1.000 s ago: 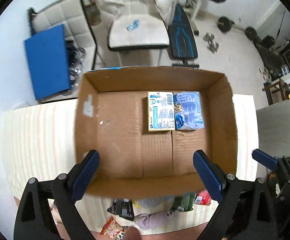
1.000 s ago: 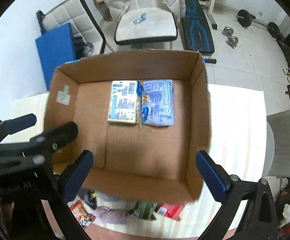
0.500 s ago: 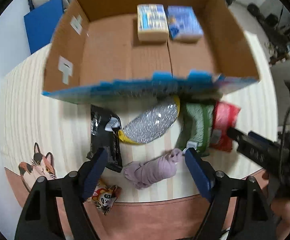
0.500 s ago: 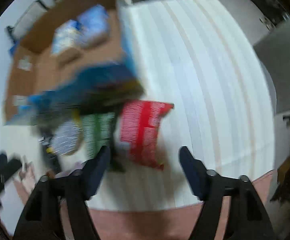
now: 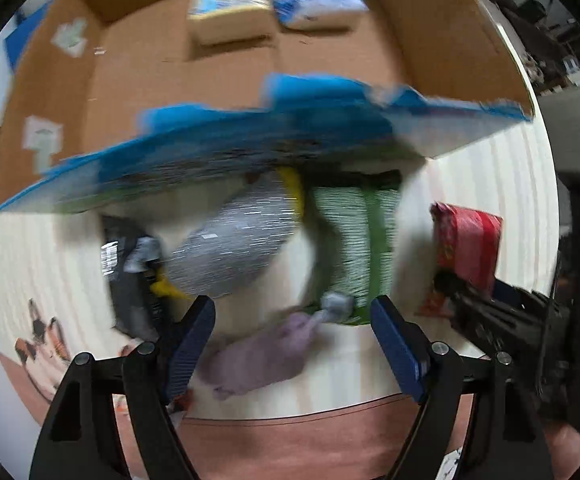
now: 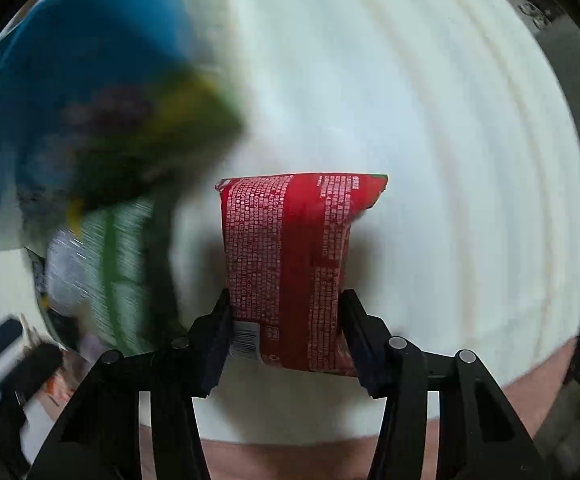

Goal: Organize soft objects
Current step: 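Grasp the green snack bag with the left tool while the right grasps the red bag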

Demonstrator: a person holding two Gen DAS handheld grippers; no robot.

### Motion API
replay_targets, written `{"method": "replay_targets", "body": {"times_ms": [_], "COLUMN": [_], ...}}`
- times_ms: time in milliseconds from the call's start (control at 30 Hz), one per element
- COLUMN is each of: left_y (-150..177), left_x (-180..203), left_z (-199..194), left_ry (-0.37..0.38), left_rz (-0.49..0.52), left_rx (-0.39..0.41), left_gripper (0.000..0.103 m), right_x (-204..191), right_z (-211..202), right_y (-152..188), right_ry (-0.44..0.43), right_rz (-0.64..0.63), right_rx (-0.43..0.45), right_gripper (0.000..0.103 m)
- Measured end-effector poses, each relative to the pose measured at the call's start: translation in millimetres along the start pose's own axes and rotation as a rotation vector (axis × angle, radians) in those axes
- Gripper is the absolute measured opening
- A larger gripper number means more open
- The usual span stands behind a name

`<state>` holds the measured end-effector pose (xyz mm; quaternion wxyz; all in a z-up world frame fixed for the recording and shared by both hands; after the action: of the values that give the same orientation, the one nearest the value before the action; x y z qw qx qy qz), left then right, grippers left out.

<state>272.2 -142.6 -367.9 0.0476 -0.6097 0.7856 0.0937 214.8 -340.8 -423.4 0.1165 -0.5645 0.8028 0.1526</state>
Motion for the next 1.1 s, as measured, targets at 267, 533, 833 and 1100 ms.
{"method": "replay_targets", "body": {"times_ms": [267,533,833,1100], "left_y": [-15.6,21.0,54.6,52.1], "left_x": [44.0,59.7,79.3,73.4], "left_z": [35.2,27.4,48.6,46.3], "left_ry": [-0.017,-0.035,-0.033,-0.021], "left_rz": [0.054,0.083,0.090,0.068], "left_rx": [-0.080,-0.081,-0.125,-0.106], "left_gripper": [0.037,0.031,0.034,0.030], "right_x": [33.0,29.2,40.3,48.5], "right_z": [-5.8,-0.1,6.0,7.4], "right_y": [14.1,43.4,81.5,57.3], "right_ry": [0.002,0.037,0.078,0.099], "right_rz": [0.041,-0.014,-0.050,-0.061], "right_rx": [-0.003,-0.105,-0.128,-0.133], "right_gripper": [0.054,0.052,0.052,0.052]}}
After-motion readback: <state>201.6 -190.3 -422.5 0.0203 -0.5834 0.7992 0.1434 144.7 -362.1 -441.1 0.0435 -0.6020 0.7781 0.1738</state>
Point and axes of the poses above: each gripper's, at about its wrist camera, not at the fingertips, and z roughly the way its jaws point, x to its right, y to its underside, the point moved 1 cm from there along z, roughly the way its jaws point, and after that the axes turned 13 degrees about -y, right-handed, at the moved point
